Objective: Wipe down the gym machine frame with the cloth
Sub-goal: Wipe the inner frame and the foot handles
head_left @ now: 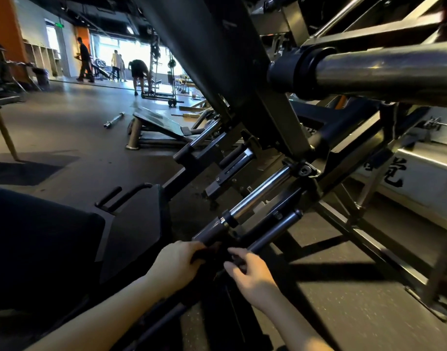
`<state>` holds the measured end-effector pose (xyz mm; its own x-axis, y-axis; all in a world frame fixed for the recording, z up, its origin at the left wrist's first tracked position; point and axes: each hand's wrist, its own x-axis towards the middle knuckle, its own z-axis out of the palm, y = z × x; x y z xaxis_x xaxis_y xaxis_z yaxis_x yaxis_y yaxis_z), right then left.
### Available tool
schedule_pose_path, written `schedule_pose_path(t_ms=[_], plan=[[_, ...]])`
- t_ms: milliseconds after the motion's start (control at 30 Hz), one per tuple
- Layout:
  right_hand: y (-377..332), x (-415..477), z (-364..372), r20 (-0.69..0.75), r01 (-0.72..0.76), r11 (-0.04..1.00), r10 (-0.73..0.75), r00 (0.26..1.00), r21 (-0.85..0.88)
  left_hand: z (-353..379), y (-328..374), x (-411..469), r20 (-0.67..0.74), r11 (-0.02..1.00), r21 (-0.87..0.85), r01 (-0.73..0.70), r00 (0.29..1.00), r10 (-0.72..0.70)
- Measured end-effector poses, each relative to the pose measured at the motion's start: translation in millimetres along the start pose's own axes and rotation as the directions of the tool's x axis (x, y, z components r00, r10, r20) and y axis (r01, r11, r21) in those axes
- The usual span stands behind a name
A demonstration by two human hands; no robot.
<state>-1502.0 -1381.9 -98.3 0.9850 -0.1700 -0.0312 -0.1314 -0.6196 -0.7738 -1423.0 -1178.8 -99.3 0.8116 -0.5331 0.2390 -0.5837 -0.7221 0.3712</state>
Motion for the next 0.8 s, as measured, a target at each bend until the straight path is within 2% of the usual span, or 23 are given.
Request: schedule_pose_path(t_ms=[67,167,200,300,333,400,467,567,700,800], plan=[[-22.0,0.2,0.2,0.043,-0.097,0.937,0.087,0.995,0.334,-19.3,10.1,1.6,-0.027,0.972,-0.232,-0.040,0.999,0.034],[-45.0,4.0,-11.2,0.096,-0.212,0.804,0.191,0.977,0.556,-51.7,29.5,11.4,-0.047,0.852,-0.517,-0.082,0.997,0.068],[-50.2,4.3,-16.6,0.128,-0.220,0.737,0.180,0.975,0.639,-62.2,36.9,14.6,-0.055,0.813,-0.573,-0.099,0.995,0.082],[-66.0,3.2,-35.7,0.223,-0.202,0.429,0.001,0.975,0.881,-89.5,52.6,30.2,-0.090,0.758,-0.626,-0.182,0.983,0.162],[-74.5,1.4,-43.4,0.238,-0.210,0.362,-0.034,0.971,0.908,-98.7,56.1,36.2,-0.096,0.754,-0.624,-0.206,0.977,0.188],[-92.6,-1.4,-60.0,0.234,-0.206,0.303,-0.058,0.971,0.930,-116.6,58.6,50.0,-0.125,0.759,-0.597,-0.261,0.964,0.233],[-109.6,-1.9,-75.9,0.215,-0.184,0.287,-0.082,0.973,0.940,-135.9,58.5,63.9,-0.149,0.792,-0.526,-0.310,0.950,0.273],[-135.1,-1.7,-95.7,0.137,-0.096,0.383,-0.083,0.987,0.919,-167.1,59.6,77.6,-0.155,0.854,-0.391,-0.343,0.939,0.306],[-169.3,4.5,-115.7,0.031,0.019,0.447,-0.103,0.994,0.894,-203.7,70.0,84.5,-0.230,0.893,-0.267,-0.361,0.924,0.305],[-193.6,1.6,-120.2,-0.231,0.247,0.462,-0.093,0.969,0.851,-227.2,82.2,85.1,-0.361,0.893,-0.277,-0.356,0.899,0.246]])
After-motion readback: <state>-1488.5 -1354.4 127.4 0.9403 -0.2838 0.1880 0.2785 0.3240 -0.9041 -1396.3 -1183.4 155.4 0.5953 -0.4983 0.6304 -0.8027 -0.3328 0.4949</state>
